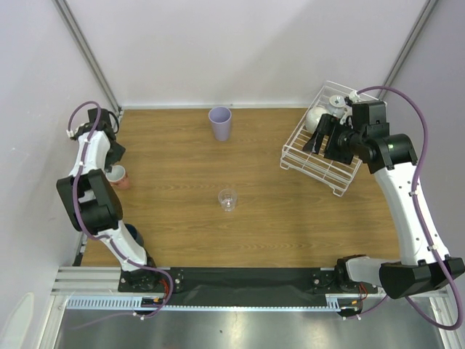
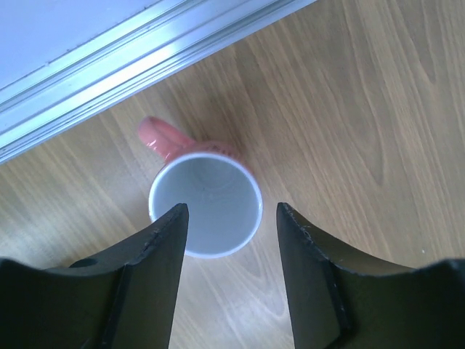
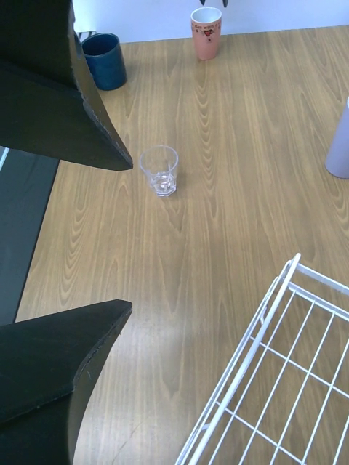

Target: Load the cups into the dish rack

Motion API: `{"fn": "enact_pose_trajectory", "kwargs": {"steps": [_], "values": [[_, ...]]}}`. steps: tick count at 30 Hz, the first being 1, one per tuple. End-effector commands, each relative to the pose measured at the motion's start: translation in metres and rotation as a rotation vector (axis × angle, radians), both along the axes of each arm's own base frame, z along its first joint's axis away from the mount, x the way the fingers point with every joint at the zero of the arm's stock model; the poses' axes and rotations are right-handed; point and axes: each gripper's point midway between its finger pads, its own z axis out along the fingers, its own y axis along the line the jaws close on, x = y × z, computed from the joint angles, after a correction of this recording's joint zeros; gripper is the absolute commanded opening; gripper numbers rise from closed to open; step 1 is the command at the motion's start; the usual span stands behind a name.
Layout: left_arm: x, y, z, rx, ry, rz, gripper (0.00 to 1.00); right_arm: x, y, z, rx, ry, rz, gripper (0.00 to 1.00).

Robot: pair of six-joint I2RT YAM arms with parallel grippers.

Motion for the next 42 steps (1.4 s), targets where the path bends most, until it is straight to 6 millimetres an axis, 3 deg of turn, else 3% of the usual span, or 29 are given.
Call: {"fn": "enact_pose_trajectory", "kwargs": {"steps": [1, 10, 18, 20, 24, 26, 27, 29, 32, 33, 35, 36, 38, 39, 42], "values": [[0.017, 0.007, 0.001, 0.008, -0.051, -0.014, 0.58, -0.002, -0.003, 0.010, 0.009, -0.023, -0.015, 0.79], [0.030, 0.009, -0.013, -0.018, -0.039, -0.026, 0.59, -0.001, -0.003, -0.001, 0.023, 0.000, -0.040, 0.79], [0.026, 0.006, -0.036, -0.063, 0.014, 0.016, 0.57, 0.004, -0.004, -0.007, 0.013, 0.016, -0.052, 0.79], [0.030, 0.004, -0.042, -0.075, 0.019, 0.009, 0.49, 0.005, -0.005, -0.007, 0.009, 0.019, -0.051, 0.78], [0.035, 0.004, -0.047, -0.095, 0.042, 0.011, 0.23, 0.006, -0.007, -0.007, -0.012, 0.022, -0.053, 0.79], [0.039, 0.002, -0.039, -0.106, 0.019, 0.012, 0.13, 0.008, -0.008, -0.003, -0.020, 0.015, -0.048, 0.78], [0.043, -0.003, -0.035, -0.130, -0.007, 0.000, 0.03, 0.010, -0.009, -0.003, -0.028, 0.017, -0.049, 0.78], [0.046, -0.012, -0.020, -0.159, -0.052, -0.005, 0.01, 0.013, -0.008, 0.001, -0.034, 0.005, -0.043, 0.79], [0.051, -0.046, -0.004, -0.245, -0.133, -0.041, 0.00, 0.019, -0.006, 0.006, -0.034, -0.009, -0.033, 0.79], [0.055, -0.075, 0.012, -0.292, -0.194, -0.100, 0.00, 0.020, -0.006, 0.006, -0.039, -0.009, -0.022, 0.79], [0.060, -0.105, 0.032, -0.321, -0.254, -0.143, 0.00, 0.026, -0.005, 0.010, -0.042, -0.017, -0.015, 0.79], [0.062, -0.135, 0.055, -0.331, -0.298, -0.206, 0.00, 0.028, -0.004, 0.012, -0.046, -0.023, -0.001, 0.80], [0.065, -0.172, 0.080, -0.366, -0.349, -0.265, 0.00, 0.035, -0.001, 0.017, -0.045, -0.035, 0.014, 0.80], [0.068, -0.210, 0.106, -0.392, -0.403, -0.357, 0.00, 0.035, 0.000, 0.019, -0.039, -0.033, 0.024, 0.80], [0.069, -0.271, 0.151, -0.495, -0.509, -0.513, 0.01, 0.040, 0.007, 0.027, -0.012, -0.048, 0.047, 0.82]]}}
